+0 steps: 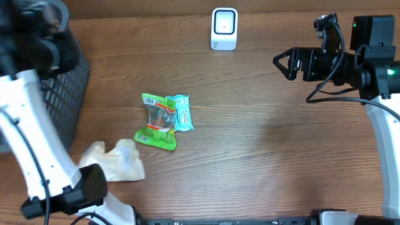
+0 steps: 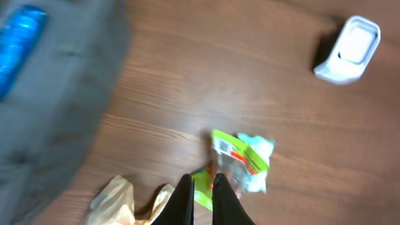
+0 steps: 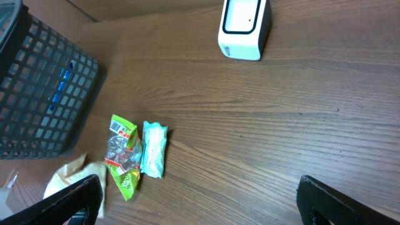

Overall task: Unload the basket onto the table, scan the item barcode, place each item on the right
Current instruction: 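Place the clear dried mushroom bag on the table near the others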

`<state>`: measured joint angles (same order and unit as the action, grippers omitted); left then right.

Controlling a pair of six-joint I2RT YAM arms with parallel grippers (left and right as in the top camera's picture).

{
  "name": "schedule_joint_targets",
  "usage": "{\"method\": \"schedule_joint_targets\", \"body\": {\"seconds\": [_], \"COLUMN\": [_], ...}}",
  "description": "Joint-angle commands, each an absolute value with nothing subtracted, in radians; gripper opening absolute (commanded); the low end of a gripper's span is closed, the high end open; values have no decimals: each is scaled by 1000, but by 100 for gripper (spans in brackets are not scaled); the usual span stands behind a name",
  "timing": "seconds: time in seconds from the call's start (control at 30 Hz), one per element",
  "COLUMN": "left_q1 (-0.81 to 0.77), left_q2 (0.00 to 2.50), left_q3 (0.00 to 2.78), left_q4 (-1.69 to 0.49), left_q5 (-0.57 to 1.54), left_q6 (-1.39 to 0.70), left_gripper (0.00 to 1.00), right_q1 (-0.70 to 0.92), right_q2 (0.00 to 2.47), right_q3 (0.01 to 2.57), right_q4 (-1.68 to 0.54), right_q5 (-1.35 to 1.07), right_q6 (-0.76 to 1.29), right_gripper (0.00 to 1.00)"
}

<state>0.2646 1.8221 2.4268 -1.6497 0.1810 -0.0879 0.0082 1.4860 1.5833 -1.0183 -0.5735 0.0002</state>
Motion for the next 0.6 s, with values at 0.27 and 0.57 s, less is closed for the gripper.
{"method": "schedule_joint_targets", "body": {"seconds": [0.27,0.57], "left_q1": [124,372], "left_q2": [1805,1784], "left_q3": [2321,2326], "left_q4": [-1594,-1385], "left_q5": [27,-125], "left_q6": [-150,-43], "left_gripper": [43,89], "right_q1": [11,11], "right_q2": [1483,1483], "right_q3": [1610,1610], "right_q4": [-1023,-1023], "right_q5": [-586,-585], "right_q6": [-1,-1], "right_gripper": [100,100]}}
